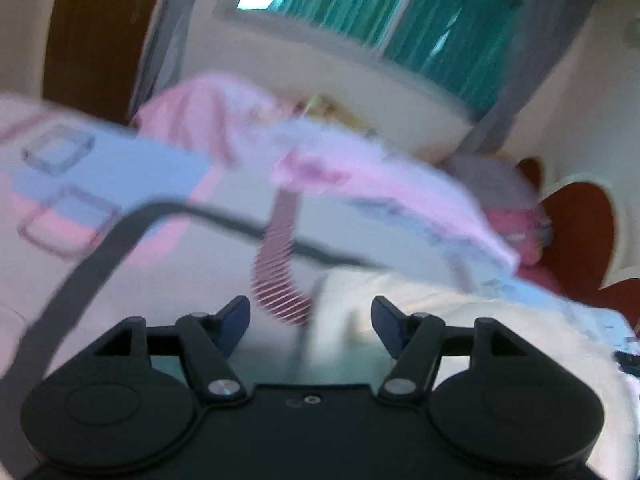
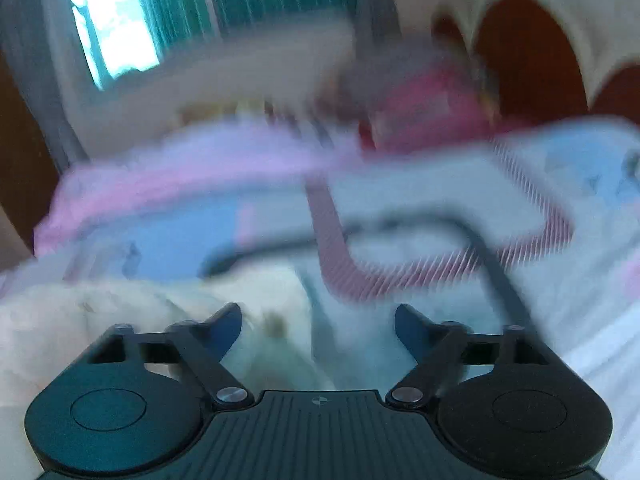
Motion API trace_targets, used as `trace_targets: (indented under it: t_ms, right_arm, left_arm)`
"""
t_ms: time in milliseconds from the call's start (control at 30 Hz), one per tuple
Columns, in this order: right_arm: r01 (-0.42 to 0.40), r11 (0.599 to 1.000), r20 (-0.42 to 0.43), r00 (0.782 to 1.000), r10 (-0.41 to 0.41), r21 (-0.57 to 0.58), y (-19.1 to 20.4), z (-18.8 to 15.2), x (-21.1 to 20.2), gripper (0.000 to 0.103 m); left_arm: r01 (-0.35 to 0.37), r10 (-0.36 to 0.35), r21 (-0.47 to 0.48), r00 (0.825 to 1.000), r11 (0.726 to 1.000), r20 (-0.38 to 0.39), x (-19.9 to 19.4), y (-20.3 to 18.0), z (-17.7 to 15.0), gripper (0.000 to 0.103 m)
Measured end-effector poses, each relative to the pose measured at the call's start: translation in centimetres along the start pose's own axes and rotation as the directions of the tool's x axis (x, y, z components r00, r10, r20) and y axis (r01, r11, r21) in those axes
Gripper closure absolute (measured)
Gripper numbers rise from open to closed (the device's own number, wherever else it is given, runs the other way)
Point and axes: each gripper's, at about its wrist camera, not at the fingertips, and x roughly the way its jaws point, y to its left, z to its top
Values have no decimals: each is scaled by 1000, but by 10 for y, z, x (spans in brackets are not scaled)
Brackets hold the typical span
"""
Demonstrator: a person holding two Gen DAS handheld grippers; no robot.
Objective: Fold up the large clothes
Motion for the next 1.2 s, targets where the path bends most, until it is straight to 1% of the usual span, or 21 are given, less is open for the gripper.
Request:
trace_targets:
  t_ms: [33,67,100,167,200,267,333,367,400,433,533,600,667,733,767,800,900,1000,1067,1100,1200]
  right_arm:
    - [-38,999,15,999,38,-26,10,-1,-11,29]
    - [-66,996,26,997,68,-67,24,-3,-20,35]
    - [-98,990,40,994,103,-106,39,-5,-28,37]
    - [-181,965,38,981,192,-188,74,-13,-36,37]
    - [-205,951,23,976,215,-230,91,-18,-35,37]
    - [-222,917,-3,972,234,-332,124,-30,-28,37]
    - [-220,901,-64,975,212,-373,142,-44,-7,37]
    - [-199,900,-93,980,176,-389,146,-49,4,37]
    - [-164,898,-115,985,128,-407,147,-57,17,37]
    - [-157,905,-125,985,116,-395,144,-63,26,37]
    - [-163,926,-134,983,124,-341,136,-64,40,37]
    - [-157,927,-142,983,115,-340,136,-62,40,37]
    - [-151,935,-105,987,123,-321,136,-56,20,37]
    - [-159,935,-44,987,153,-316,134,-54,-13,37]
    - [-176,934,-33,984,175,-312,131,-53,-27,37]
    - [-197,929,-30,980,198,-313,132,-56,-38,37]
    - [-218,911,-45,975,217,-350,139,-76,-55,37]
    - [-159,899,-106,986,126,-409,145,-99,-40,37]
    - [-151,916,-106,987,120,-372,139,-100,-34,37]
    - [-141,926,-105,988,110,-351,136,-97,-36,37]
    - [-119,946,-63,993,104,-303,121,-91,-55,37]
  left_arm:
    - [28,-29,35,999,999,15,-14,-14,-2,40]
    - [54,-56,80,998,995,22,-26,-31,-6,41]
    - [88,-92,122,996,989,22,-35,-49,-11,41]
    - [167,-167,185,986,968,-15,-41,-89,-24,41]
    - [183,-180,219,983,958,-37,-39,-107,-32,40]
    - [184,-176,310,983,933,-56,-30,-142,-48,37]
    - [167,-145,360,986,918,-88,-13,-163,-61,33]
    - [156,-128,374,987,914,-100,-6,-167,-67,32]
    - [127,-92,376,990,918,-110,4,-167,-71,32]
    - [119,-82,364,990,924,-117,11,-163,-75,31]
    - [123,-85,323,988,938,-131,23,-152,-77,31]
    - [121,-79,328,987,937,-138,20,-150,-76,31]
    - [93,-51,334,990,938,-132,8,-156,-73,33]
    - [88,-64,331,995,940,-82,-23,-159,-76,33]
    - [100,-82,327,994,940,-69,-29,-165,-79,33]
    - [116,-102,328,993,938,-59,-40,-167,-84,33]
    - [115,-105,351,993,929,-47,-56,-179,-101,33]
    - [79,-47,370,994,926,-94,-37,-184,-116,31]
    - [63,-32,385,996,921,-86,-32,-182,-122,30]
    - [61,-29,378,996,924,-90,-32,-180,-121,30]
    - [16,10,372,998,928,-69,-47,-174,-115,31]
